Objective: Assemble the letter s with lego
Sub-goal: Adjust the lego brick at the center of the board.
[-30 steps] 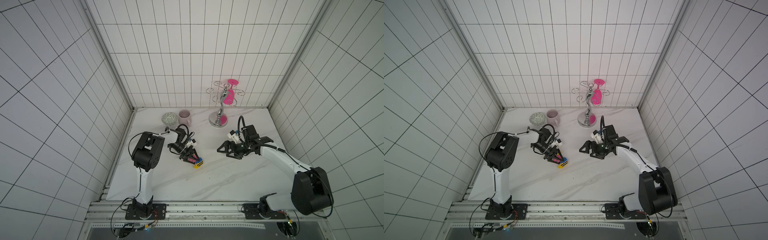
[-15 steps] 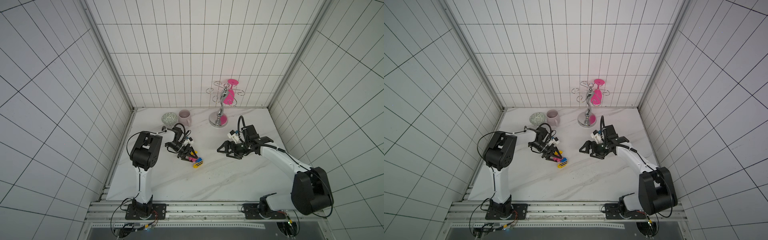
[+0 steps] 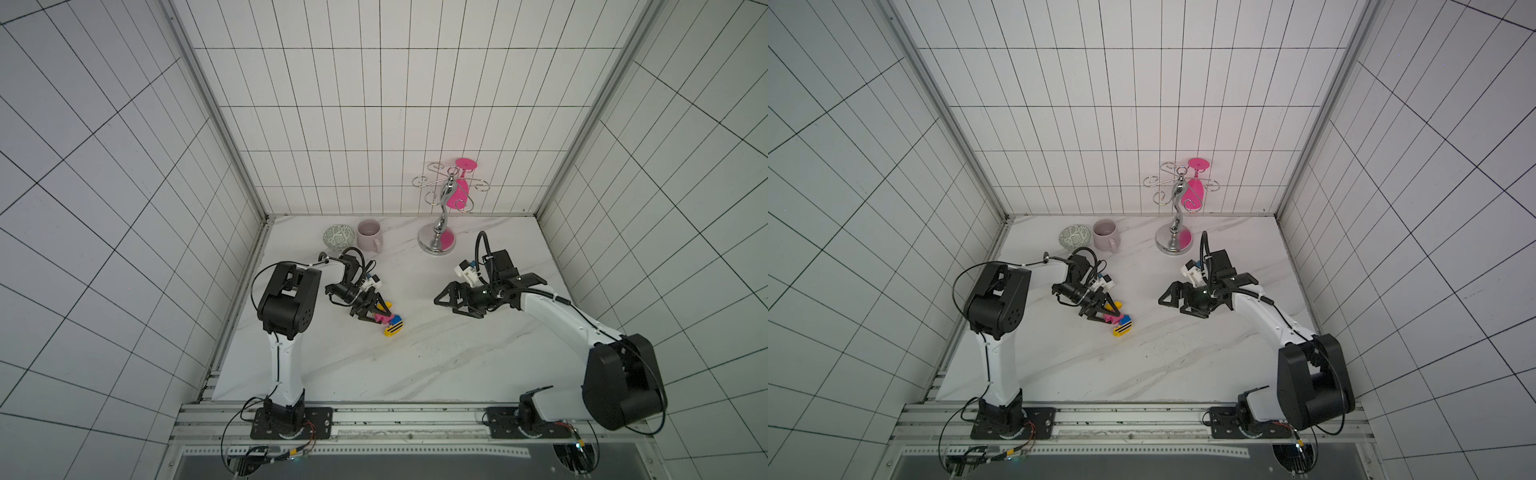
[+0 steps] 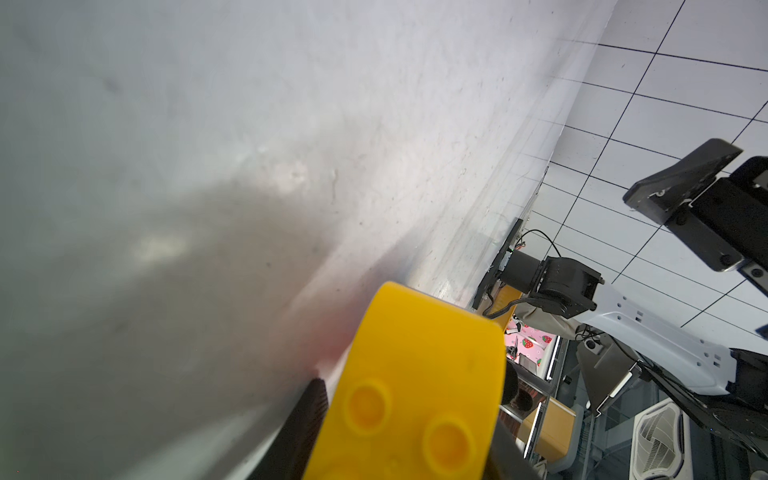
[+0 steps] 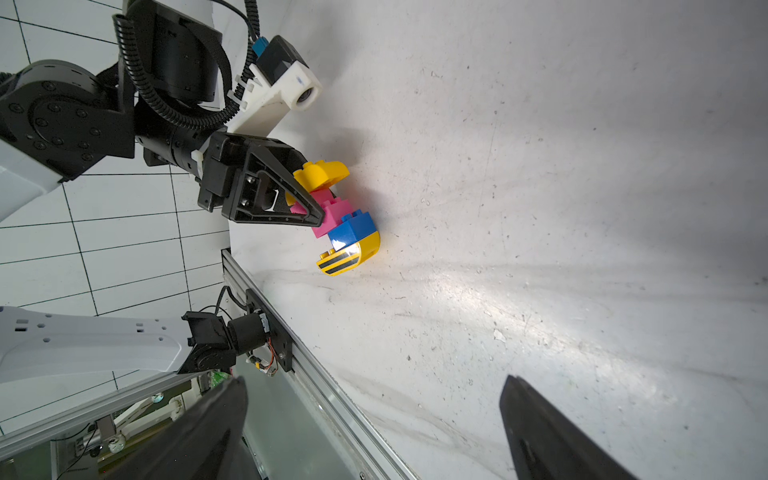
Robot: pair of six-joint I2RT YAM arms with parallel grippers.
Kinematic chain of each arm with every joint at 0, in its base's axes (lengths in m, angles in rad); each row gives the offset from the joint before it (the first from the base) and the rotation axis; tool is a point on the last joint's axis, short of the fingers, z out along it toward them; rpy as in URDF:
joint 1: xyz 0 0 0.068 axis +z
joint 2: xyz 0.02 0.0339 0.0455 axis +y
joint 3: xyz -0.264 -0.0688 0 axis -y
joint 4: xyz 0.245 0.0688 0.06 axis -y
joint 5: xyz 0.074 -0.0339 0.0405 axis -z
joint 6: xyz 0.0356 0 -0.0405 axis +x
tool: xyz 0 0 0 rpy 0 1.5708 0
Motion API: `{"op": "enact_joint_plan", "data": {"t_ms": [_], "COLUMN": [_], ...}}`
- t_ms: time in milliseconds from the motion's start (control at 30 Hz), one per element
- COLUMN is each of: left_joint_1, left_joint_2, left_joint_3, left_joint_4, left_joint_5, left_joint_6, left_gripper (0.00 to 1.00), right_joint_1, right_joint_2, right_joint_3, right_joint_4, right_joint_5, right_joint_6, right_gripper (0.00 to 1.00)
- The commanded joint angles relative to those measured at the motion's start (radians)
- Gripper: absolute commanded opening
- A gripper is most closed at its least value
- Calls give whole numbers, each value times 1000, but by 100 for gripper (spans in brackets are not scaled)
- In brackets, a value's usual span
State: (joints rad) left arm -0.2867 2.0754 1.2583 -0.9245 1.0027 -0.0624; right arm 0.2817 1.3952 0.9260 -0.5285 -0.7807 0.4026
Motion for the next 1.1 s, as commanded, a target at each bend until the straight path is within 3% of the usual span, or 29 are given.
{"op": "enact_joint_plan", "data": {"t_ms": [0,333,1067], "left_joint_1": [14,21,51], "left_joint_2": [4,0,9], "left_joint_3": [-17,-16,-3], "left_joint_4": [-4,-27,-81], "left_joint_5": [-88,-140,-315], "left_joint_6": [10,19,32], "left_gripper": [45,51,51], "right_joint_1": [-7,-7,-15], "right_joint_2": [-19,-27,-24], "right_joint_3": [-16,-28,-12], "right_joint_4": [-10,-10,-12], "right_joint_5": [-9,-9,-9], "right_joint_6": [-18,-21,-25], "right_gripper": [99,98,99]}}
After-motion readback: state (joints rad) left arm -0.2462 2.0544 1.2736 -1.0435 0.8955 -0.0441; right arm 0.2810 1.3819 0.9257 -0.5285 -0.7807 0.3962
